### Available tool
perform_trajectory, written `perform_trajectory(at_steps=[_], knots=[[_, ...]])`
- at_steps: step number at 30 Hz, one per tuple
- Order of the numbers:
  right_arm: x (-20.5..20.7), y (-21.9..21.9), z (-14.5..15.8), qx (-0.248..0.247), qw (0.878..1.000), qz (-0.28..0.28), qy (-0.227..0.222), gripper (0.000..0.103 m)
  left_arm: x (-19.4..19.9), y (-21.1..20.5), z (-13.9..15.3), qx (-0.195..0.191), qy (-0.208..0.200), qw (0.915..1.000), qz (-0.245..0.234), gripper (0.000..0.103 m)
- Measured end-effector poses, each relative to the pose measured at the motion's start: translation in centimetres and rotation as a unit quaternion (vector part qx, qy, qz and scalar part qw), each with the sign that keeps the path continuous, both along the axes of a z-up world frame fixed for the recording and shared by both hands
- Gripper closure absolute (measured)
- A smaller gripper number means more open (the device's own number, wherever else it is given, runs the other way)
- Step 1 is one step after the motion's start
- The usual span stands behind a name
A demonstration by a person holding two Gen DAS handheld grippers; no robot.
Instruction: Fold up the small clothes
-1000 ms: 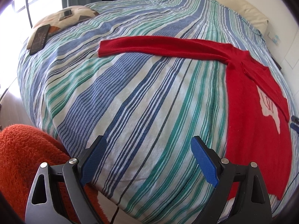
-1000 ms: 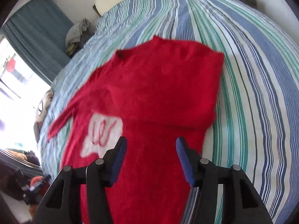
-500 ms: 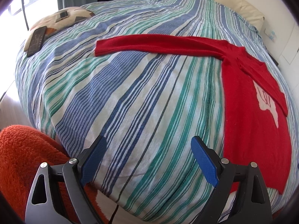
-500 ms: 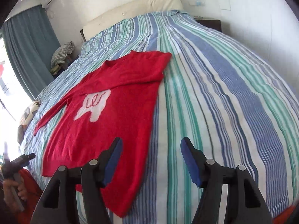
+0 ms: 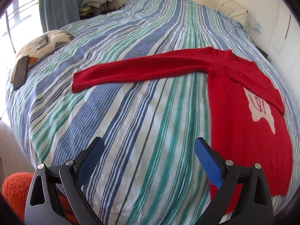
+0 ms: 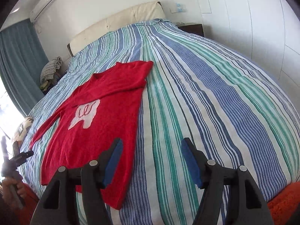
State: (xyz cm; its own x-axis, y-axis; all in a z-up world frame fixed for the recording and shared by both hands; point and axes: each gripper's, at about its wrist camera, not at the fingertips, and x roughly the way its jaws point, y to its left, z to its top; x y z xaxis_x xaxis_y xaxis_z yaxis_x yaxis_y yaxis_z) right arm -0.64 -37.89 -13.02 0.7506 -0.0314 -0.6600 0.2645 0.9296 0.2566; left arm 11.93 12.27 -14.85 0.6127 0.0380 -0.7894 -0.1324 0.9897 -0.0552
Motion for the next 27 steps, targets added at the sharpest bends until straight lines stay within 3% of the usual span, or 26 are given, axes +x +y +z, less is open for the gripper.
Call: perform_trajectory(at_steps=[2,6,11,17,24,27], knots=[[-0.2,-0.5,-0.2,0.011,1.0,-0.011,-0.001,0.038,0.7,0.7,-1.2,0.004,0.008,0.9998,0.015,0.005],[-0.8,-2.2,-0.9,0.033,0.998,-0.049,0.002,0.038,0.8,1.5,-5.1,-0.007,0.067,0.9971,0.035,0.003],[-0.5,-3.4,-2.1,0.055,0.996,-0.069,0.02,0.038,0.2,-0.2,-5.4,0.039,0.046,0.998,0.021,0.001],[-0.1,-3.0,-3.0,0.065,0.996,-0.059,0.032,0.038,0.3,0.5,-5.5,0.019,0.051,0.9983,0.019,0.0],[-0.5,-3.3,-3.4,0.076,0.994,-0.069,0.039,0.038,0.6,0.0,-5.5,0.026,0.062,0.9971,0.035,0.0],[-0.6,-3.4,-3.5,0.077,0.994,-0.072,0.041,0.038,0.7,-0.2,-5.6,0.037,0.074,0.9965,0.015,0.0]])
